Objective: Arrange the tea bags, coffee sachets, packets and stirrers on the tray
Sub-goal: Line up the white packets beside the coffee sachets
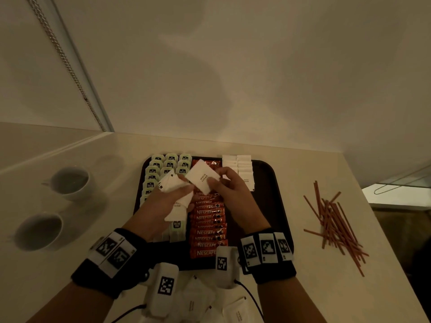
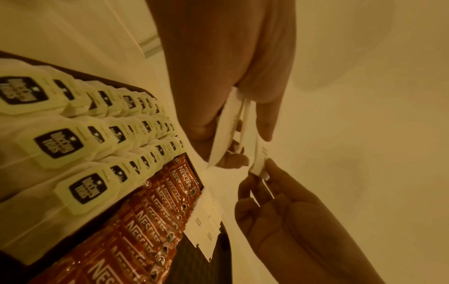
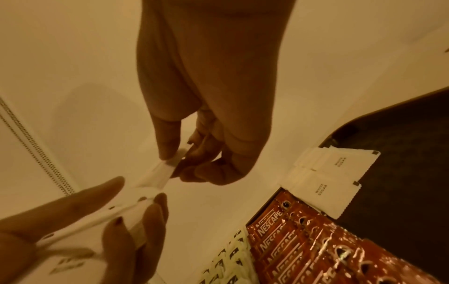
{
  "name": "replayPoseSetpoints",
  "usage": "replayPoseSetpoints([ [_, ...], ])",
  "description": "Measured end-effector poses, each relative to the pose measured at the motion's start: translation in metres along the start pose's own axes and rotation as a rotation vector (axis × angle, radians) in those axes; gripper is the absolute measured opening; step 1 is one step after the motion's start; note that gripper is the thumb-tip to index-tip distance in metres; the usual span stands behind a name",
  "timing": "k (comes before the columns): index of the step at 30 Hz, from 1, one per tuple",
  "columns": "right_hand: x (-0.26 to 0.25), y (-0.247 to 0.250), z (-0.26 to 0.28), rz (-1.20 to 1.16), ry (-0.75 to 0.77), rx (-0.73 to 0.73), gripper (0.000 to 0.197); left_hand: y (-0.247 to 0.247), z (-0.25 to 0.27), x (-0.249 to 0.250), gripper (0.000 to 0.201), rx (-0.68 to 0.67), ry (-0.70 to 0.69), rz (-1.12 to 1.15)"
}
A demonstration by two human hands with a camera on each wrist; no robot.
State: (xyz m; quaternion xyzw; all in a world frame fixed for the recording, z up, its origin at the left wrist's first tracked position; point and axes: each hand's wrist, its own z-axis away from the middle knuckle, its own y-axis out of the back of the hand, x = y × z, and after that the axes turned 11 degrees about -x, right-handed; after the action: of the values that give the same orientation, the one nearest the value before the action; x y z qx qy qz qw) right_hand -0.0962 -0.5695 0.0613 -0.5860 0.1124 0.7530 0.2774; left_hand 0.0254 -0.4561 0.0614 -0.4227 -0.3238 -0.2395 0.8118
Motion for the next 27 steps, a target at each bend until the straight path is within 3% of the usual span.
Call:
replayPoseSetpoints([
  [4, 0.004, -0.003, 0.004, 0.049, 0.008, -0.052, 0.011, -0.006, -0.004, -0.004, 0.028, 0.101, -0.058, -0.094],
  [7, 0.006, -0.003, 0.006, 0.107, 0.025, -0.012, 0.017, -0.01, -0.004, -0.003, 0.028, 0.167, -0.094, -0.146],
  [13, 0.01, 0.01, 0.01, 0.093, 0.008, 0.054, 0.012, -0.01, -0.004, 0.0, 0.02, 0.116, -0.032, -0.161],
  [16, 0.021, 0.035, 0.011, 0.028, -0.048, 0.224, 0.009, -0.008, -0.003, 0.001, 0.021, 0.098, 0.018, 0.064],
  [20, 0.049, 0.083, 0.006, 0.179, -0.169, 0.515, 0.007, 0.0, 0.001, 0.0, 0.022, 0.143, 0.035, 0.205],
  [24, 0.07, 0.116, -0.006, 0.369, -0.277, 0.618, 0.005, 0.004, 0.002, 0.001, 0.016, 0.157, 0.041, 0.211],
  [27, 0.075, 0.125, -0.017, 0.469, -0.306, 0.623, 0.016, 0.007, 0.001, -0.001, 0.019, 0.142, 0.067, 0.117],
])
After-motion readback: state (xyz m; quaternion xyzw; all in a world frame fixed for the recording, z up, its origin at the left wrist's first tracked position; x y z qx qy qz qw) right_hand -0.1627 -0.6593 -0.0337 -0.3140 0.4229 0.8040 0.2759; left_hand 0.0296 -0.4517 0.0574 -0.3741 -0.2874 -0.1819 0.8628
